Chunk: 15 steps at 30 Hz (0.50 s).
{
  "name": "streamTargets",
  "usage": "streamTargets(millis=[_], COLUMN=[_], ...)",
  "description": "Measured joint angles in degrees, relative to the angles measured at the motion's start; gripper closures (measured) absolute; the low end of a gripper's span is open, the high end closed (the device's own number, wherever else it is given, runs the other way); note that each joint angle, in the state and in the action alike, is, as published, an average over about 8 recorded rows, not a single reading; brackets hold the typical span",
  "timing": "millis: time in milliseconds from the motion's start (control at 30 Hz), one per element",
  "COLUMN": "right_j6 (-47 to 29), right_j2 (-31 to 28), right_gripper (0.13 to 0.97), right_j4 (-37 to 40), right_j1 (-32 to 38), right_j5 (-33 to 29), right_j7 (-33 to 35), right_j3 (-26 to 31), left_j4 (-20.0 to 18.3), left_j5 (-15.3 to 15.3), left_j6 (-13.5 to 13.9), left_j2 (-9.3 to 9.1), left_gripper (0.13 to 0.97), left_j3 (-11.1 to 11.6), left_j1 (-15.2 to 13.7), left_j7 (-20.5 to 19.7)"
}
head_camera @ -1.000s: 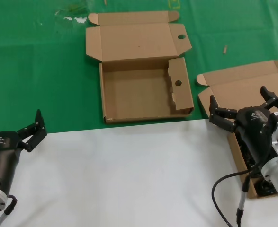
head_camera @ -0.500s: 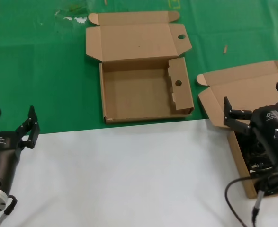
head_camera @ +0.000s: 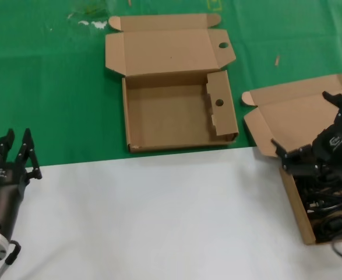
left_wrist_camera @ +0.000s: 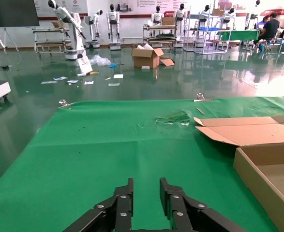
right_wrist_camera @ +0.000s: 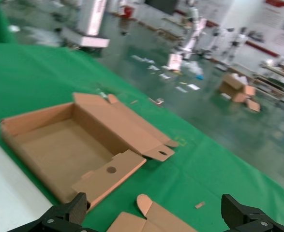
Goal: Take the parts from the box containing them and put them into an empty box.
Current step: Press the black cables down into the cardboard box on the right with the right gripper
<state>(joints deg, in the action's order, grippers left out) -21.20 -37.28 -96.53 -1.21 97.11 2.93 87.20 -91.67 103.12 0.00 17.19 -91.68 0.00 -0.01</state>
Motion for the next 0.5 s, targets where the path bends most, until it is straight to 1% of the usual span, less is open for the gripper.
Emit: streamTargets(millis=[33,100,267,333,500], right_j6=[-1.27,-4.11,-12.42,-15.96,-25.18], right_j2=[-1.78,-5.08,-12.06,-14.54,-19.89], right_gripper=[0.129,0.129,0.129,0.129,0.129], right_j4=[-0.07,0.08,1.96,3.10,6.51], right_j1=[0.23,0.84,3.57,5.36,11.69], right_j5=[-0.06,0.15,1.54,1.93,1.72], right_j7=[-0.27,-0.04,3.53,5.12,8.43], right_j3=[0.19,0.53,1.76,2.70,6.38], left_j4=[0.00,0.00,0.00,0.00,0.00], left_j5=[0.00,0.00,0.00,0.00,0.00], left_j6=[0.00,0.00,0.00,0.00,0.00], left_j2=[0.00,0.00,0.00,0.00,0.00], left_gripper=[0.778,0.793,0.869,0.899,0.926], left_j3=[0.00,0.00,0.00,0.00,0.00], left_j1=[0.00,0.00,0.00,0.00,0.00], left_j7=[0.00,0.00,0.00,0.00,0.00])
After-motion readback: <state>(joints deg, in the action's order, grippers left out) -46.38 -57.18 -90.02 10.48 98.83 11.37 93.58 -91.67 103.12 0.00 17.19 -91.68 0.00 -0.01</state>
